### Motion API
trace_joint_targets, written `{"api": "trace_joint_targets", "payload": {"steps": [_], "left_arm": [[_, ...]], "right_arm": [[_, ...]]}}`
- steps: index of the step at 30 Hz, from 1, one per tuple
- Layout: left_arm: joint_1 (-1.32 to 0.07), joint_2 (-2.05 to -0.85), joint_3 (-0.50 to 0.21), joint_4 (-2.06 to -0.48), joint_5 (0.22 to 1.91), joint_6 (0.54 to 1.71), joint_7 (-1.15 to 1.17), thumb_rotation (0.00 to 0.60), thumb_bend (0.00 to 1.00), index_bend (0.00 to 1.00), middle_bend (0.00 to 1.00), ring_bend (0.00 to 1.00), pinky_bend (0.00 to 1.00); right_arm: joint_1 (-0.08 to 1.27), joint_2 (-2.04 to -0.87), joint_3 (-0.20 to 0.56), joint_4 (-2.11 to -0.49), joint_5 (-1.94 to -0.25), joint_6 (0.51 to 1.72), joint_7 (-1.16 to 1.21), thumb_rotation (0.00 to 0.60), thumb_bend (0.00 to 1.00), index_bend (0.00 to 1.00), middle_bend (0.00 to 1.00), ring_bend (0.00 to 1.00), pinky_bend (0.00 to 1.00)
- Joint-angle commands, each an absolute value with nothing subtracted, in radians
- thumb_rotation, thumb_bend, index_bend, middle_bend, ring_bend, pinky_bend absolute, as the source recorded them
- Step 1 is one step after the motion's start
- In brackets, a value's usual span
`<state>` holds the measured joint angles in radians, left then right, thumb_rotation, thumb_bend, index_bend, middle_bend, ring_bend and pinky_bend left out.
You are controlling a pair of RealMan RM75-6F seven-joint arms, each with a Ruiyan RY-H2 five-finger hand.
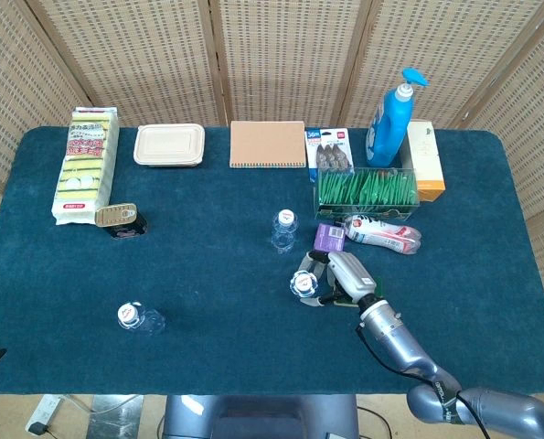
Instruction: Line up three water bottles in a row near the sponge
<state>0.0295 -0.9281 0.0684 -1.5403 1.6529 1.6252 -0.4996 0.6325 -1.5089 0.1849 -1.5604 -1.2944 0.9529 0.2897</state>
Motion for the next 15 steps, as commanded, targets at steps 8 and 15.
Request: {"api": "trace_joint_targets", "payload": {"steps": [8, 15], "left_arm": [[0.029, -0.926, 0.069, -1.538, 1.654, 1.626, -0.508, 0.600, 0.11, 0.00, 0.00, 0.00, 0.04], [0.030, -0.926, 0.070, -1.533, 1.655, 1.627, -0.517, 0.600, 0.11, 0.00, 0.00, 0.00, 0.04]], "right_arm": [[0.624, -1.460, 0.176, -1.574, -1.326, 0.943, 0.349, 0.600, 0.10, 0.06, 0.20, 0.16, 0.38], [0.599, -1.398, 0.166, -1.646, -1.368, 0.980, 0.375, 0.600, 0.09, 0.06, 0.11, 0.08, 0.35]]}}
